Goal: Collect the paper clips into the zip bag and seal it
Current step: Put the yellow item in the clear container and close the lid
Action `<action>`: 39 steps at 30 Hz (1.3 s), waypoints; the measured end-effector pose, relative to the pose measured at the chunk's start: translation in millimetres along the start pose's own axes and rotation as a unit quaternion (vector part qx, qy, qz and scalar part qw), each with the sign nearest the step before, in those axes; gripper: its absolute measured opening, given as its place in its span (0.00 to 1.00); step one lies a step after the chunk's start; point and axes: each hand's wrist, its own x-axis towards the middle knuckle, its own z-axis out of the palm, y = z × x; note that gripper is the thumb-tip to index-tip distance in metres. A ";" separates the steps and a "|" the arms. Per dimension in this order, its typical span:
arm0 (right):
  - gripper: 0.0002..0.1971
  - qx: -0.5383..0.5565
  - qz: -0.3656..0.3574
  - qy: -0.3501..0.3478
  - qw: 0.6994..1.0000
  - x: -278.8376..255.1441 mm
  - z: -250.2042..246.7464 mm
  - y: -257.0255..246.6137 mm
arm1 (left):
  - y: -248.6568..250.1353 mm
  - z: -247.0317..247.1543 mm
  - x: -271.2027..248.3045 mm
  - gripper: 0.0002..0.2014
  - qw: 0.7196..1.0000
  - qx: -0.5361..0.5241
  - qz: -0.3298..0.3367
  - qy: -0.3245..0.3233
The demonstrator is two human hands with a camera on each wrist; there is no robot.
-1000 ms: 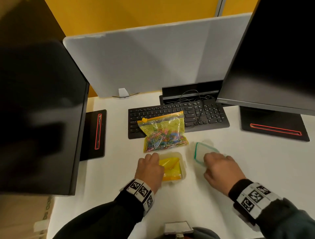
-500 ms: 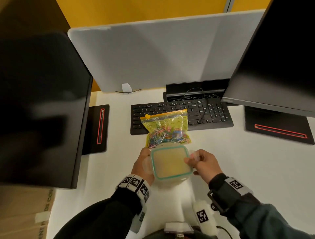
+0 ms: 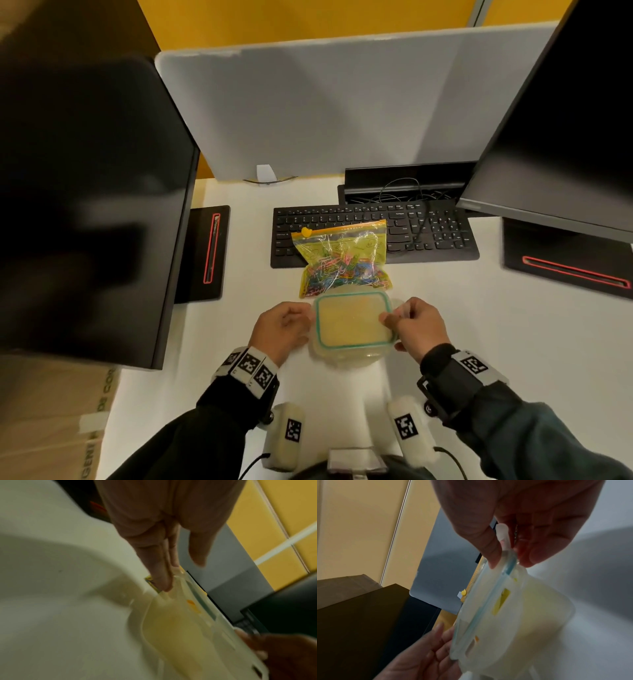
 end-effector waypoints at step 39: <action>0.18 -0.227 0.032 -0.211 0.950 -7.1 -7.6 -1.9 | 14.5 10.1 6.1 0.16 0.966 0.258 -0.024 0.007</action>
